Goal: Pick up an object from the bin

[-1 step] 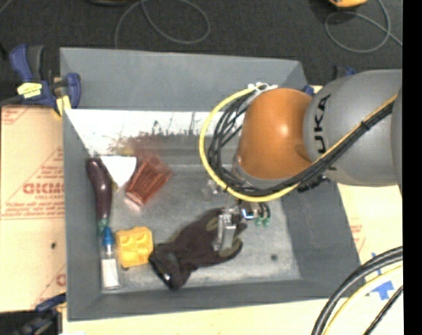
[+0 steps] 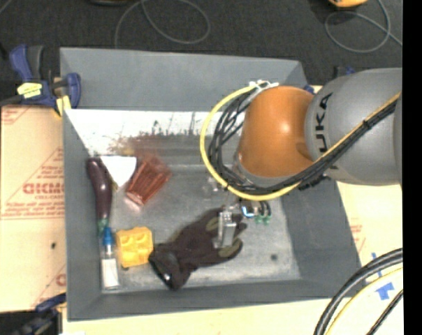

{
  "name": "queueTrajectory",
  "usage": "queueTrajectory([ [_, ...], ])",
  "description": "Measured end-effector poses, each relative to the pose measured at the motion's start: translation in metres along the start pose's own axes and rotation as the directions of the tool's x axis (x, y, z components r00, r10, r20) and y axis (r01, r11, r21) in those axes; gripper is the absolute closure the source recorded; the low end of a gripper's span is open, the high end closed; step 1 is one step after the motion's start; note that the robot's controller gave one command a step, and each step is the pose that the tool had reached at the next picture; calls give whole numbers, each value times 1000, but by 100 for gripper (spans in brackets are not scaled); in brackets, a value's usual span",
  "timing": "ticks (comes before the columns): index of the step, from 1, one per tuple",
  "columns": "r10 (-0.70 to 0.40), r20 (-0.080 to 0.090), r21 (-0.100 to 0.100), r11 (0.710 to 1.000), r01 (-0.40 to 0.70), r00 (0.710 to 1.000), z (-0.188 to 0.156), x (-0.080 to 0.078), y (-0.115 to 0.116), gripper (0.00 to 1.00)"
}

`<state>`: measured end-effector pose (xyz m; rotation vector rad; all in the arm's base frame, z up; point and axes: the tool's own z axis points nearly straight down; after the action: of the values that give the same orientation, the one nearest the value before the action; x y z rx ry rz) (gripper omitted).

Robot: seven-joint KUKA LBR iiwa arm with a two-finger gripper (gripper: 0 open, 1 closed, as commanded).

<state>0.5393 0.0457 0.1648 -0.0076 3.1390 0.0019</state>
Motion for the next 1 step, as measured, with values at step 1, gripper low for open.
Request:
queueTrajectory([
  [1,47,8,0,999,-47,999,24,4,2,0],
])
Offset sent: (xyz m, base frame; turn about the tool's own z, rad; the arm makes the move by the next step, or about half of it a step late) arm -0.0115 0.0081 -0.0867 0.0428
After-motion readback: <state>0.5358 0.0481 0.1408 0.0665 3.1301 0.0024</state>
